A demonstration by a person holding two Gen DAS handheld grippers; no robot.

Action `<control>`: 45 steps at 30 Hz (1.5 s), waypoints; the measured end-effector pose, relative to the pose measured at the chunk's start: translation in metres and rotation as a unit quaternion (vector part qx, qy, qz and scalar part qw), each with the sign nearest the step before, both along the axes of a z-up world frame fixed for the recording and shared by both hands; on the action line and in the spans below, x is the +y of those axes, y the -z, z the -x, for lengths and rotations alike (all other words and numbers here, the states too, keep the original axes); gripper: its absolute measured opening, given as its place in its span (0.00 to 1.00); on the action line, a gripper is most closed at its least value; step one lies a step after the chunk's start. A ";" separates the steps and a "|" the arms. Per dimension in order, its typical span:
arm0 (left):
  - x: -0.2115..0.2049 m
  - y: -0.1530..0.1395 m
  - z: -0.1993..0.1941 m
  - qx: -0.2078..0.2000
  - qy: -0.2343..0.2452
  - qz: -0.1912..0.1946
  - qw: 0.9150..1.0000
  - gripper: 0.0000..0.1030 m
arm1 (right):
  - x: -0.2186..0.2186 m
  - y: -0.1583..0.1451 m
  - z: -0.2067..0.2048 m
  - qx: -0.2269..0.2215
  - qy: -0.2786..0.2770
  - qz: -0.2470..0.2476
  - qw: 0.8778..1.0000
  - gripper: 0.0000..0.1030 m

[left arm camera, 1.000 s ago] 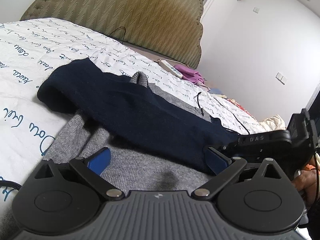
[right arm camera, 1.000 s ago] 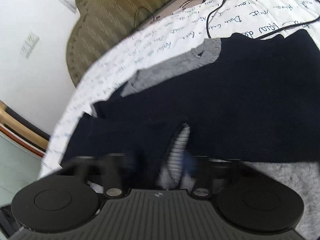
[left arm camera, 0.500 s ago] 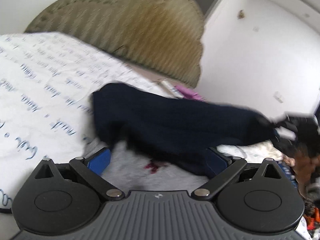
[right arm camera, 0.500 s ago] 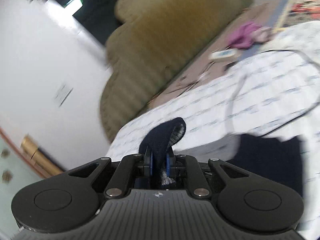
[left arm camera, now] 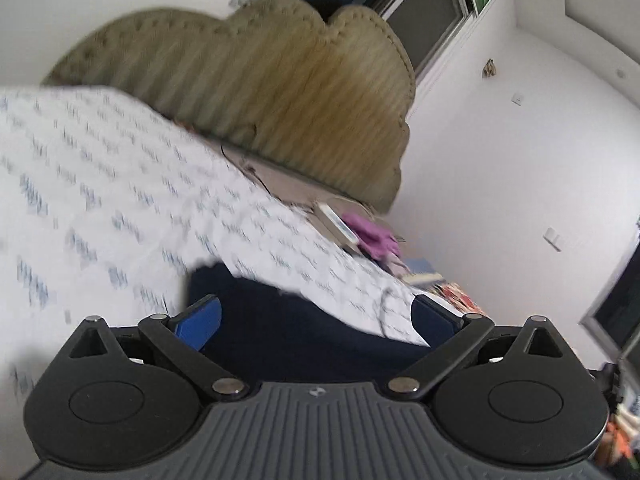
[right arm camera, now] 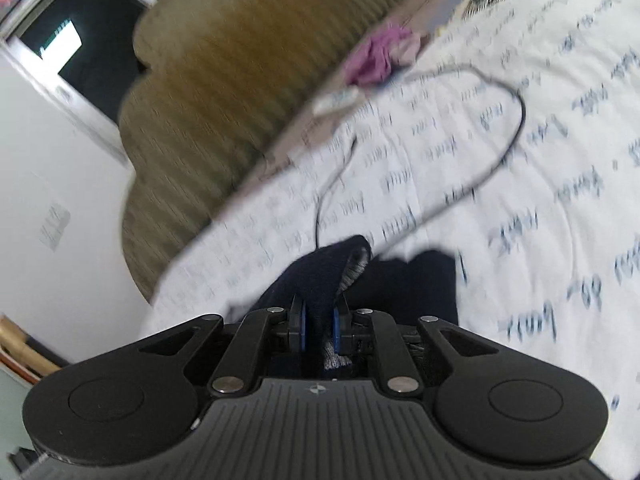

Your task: Fold small clothes

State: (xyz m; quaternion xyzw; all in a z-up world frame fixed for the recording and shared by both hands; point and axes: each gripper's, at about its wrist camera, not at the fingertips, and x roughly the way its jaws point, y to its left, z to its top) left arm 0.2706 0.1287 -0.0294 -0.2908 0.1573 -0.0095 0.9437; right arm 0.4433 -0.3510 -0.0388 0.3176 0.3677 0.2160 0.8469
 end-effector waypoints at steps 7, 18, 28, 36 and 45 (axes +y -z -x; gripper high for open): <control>-0.005 0.021 -0.060 0.108 -0.018 -0.119 0.987 0.99 | 0.002 0.036 0.002 0.047 0.013 0.006 0.999 0.34; 0.027 0.051 -0.094 0.193 -0.007 -0.027 0.981 0.90 | -0.001 0.028 0.033 0.041 -0.015 0.029 0.999 0.44; 0.043 0.051 -0.097 0.203 0.003 0.001 0.979 0.73 | -0.012 0.020 0.037 0.039 0.006 0.028 0.999 0.38; 0.035 0.050 -0.101 0.204 0.007 -0.020 0.979 0.73 | -0.008 0.033 0.039 0.075 0.000 0.057 0.996 0.42; 0.030 0.050 -0.128 0.239 -0.019 -0.059 0.969 0.22 | 0.007 0.039 0.031 0.019 0.005 0.044 0.999 0.12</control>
